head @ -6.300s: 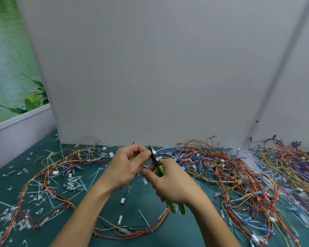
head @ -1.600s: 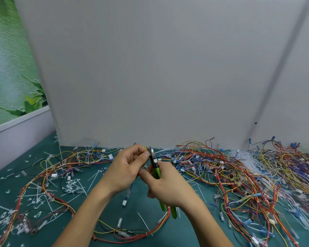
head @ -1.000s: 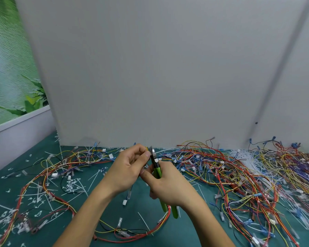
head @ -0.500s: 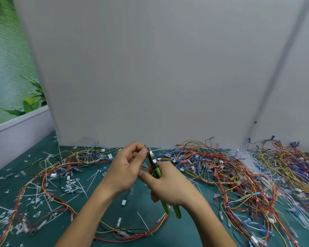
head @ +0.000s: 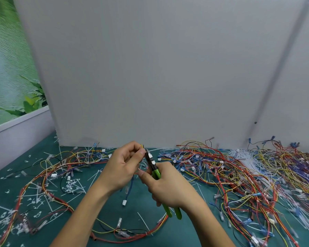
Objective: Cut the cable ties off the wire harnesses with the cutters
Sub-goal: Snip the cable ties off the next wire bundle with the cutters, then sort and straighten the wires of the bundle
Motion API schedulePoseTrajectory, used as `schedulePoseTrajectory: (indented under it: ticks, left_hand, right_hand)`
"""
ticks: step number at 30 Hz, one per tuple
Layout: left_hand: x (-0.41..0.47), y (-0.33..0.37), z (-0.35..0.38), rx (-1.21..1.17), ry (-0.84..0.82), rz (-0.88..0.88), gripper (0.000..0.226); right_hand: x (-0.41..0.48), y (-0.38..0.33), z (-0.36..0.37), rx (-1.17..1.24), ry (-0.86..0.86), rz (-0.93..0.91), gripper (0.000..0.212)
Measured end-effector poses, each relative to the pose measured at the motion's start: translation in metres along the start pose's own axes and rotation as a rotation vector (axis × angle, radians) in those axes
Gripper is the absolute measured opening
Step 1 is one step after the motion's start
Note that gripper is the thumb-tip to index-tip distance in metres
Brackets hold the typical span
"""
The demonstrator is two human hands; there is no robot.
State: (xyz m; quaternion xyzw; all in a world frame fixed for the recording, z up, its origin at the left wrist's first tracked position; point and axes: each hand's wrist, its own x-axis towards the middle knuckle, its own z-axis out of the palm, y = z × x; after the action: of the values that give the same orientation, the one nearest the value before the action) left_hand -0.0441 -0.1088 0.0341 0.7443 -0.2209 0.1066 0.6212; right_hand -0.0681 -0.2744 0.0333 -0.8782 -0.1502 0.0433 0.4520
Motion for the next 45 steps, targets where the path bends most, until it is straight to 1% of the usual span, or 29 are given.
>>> schedulePoseTrajectory:
  ticks: [11,15,18,24,29,32,34,36,37,39,41,45]
  left_hand:
    - [-0.001,0.002,0.000,-0.012,0.001,0.002,0.022]
    - [-0.001,0.004,0.001,-0.048,-0.007,-0.005,0.023]
    - [-0.001,0.006,0.000,-0.086,-0.008,-0.018,0.024]
    - [-0.002,0.009,-0.001,-0.030,0.051,-0.101,0.026]
    - [-0.003,0.012,-0.002,-0.065,-0.013,-0.161,0.027]
    - [-0.003,0.013,-0.002,-0.059,-0.033,-0.162,0.029]
    - [-0.002,0.013,-0.003,-0.024,-0.010,-0.153,0.029]
    - [-0.001,0.009,-0.007,0.017,0.012,-0.159,0.025]
    - [0.000,0.007,-0.009,0.035,0.013,-0.166,0.022]
    - [0.001,0.004,-0.009,0.055,0.004,-0.144,0.019]
    - [0.001,0.004,-0.007,0.033,0.029,-0.113,0.024]
    - [0.000,0.007,-0.005,0.001,0.074,-0.100,0.032]
  right_hand:
    - [0.000,0.001,0.000,-0.101,0.040,0.021,0.035]
    - [0.000,0.000,-0.001,0.029,0.003,0.021,0.030]
    - [0.000,0.000,0.000,0.120,-0.004,0.029,0.032]
    - [0.000,-0.004,0.002,0.228,0.039,0.051,0.030]
    - [0.000,-0.001,-0.021,0.277,0.110,0.060,0.029]
    - [0.003,0.013,-0.040,0.176,0.153,0.125,0.033]
    - [0.005,0.027,-0.051,0.003,0.146,0.187,0.035]
    - [0.010,0.046,-0.060,-0.204,0.082,0.270,0.034]
    - [0.013,0.056,-0.063,-0.291,0.040,0.324,0.031]
    - [0.018,0.076,-0.066,-0.407,-0.020,0.437,0.020]
    - [0.023,0.090,-0.064,-0.484,-0.069,0.536,0.011]
    - [0.025,0.108,-0.055,-0.598,-0.178,0.650,0.026]
